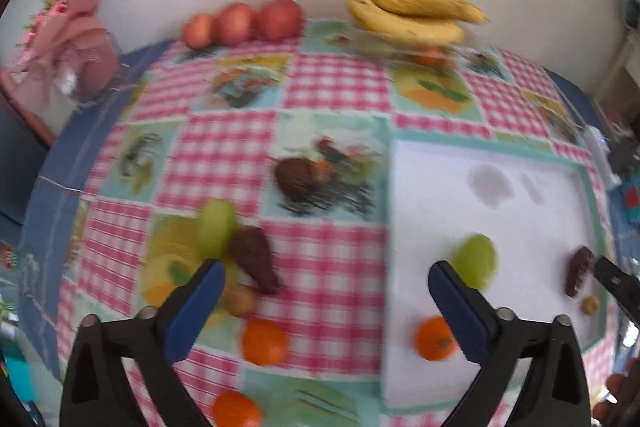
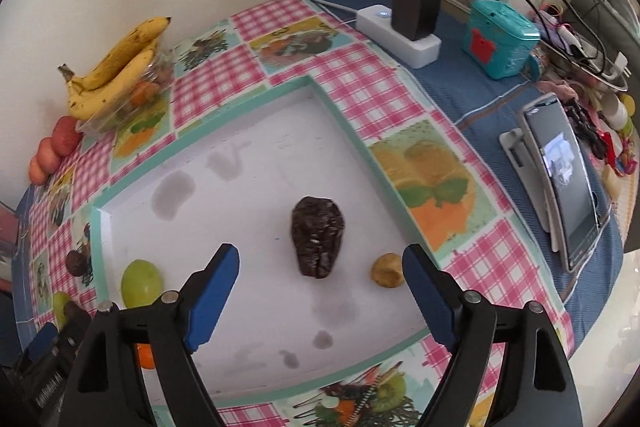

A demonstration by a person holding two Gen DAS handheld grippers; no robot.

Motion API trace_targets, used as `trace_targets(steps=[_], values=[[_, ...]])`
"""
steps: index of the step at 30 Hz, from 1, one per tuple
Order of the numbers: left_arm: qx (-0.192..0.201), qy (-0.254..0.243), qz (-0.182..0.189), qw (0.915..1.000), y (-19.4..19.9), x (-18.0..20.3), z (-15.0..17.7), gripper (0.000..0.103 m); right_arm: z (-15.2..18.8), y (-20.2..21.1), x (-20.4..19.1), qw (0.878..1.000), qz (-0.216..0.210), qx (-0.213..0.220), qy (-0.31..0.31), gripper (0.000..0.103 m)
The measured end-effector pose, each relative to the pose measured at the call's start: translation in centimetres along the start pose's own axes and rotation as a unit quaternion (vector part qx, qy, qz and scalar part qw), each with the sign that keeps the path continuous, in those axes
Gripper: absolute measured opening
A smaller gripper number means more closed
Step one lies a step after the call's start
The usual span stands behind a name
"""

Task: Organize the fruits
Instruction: 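Move both open tools back toward the remaining fruits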

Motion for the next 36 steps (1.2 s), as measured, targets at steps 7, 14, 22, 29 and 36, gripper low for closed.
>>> trace_targets(steps=[7,14,22,29,36], values=[[0.013,0.040,-0.035,0.9985,-0.4,-5.2,-1.6,0.103,-0.2,0.6,-1.9,1.000,-0.016,0.013,0.015,0.092],[0.016,0.101,-0.051,0.9934,-0.2,-10.7,-2.4,0.103,0.0,0.9,-5.5,0.998,-0.034,0.017,0.056,0.092],[0.029,0.153,-0.070,0.9853,0.7,-16.5,-3.1,0.103,0.5,1.5,-10.7,0.994,-0.058,0.019,0.086,0.092],[0.039,0.189,-0.074,0.9783,1.4,-20.1,-3.3,0.103,1.6,1.5,-16.9,0.985,-0.097,0.017,0.141,0.092],[0.056,0.217,-0.068,0.9721,2.6,-22.0,-3.7,0.103,2.7,2.0,-22.3,0.974,-0.132,0.026,0.181,0.092]])
Point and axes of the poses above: each gripper's, at about its wrist camera, not at the fingertips, and y roughly against the way its jaws point, x to its right, z to its underside, the point moved 9 cm from there along -y, roughly the way its jaws point, and after that the axes turned 7 degrees about y, right-handed, at the moved point
